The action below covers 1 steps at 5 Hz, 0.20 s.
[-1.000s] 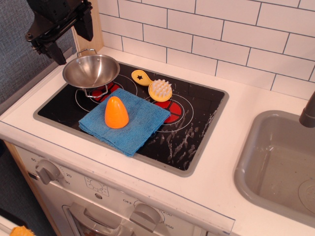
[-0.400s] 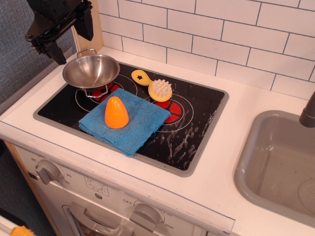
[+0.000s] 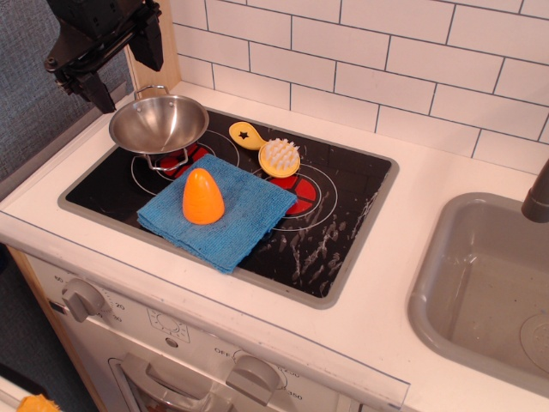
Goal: Move the pan to the back left corner of the stove top
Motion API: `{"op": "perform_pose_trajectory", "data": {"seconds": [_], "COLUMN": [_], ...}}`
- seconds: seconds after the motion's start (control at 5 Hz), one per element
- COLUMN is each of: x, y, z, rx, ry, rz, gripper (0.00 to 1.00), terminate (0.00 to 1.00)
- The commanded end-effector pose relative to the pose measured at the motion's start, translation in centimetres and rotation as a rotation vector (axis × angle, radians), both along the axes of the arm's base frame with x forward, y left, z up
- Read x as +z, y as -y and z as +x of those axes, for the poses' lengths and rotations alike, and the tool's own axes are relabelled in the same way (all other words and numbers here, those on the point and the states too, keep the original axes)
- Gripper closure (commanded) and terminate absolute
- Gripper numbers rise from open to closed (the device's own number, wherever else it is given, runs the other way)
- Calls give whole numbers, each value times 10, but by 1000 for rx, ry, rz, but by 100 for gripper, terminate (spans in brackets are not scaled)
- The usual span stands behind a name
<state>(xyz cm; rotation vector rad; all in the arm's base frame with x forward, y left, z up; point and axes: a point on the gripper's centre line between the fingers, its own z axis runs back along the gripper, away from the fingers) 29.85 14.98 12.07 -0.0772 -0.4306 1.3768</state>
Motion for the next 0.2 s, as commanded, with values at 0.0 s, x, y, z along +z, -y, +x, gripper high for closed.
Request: {"op": "perform_pose_trajectory", "data": {"seconds": [0.0], "x": [8], "y": [0], "z": [-9], "rx": [-3], "ry": [27], "rz": [17], "gripper": [0], "terminate": [100]}}
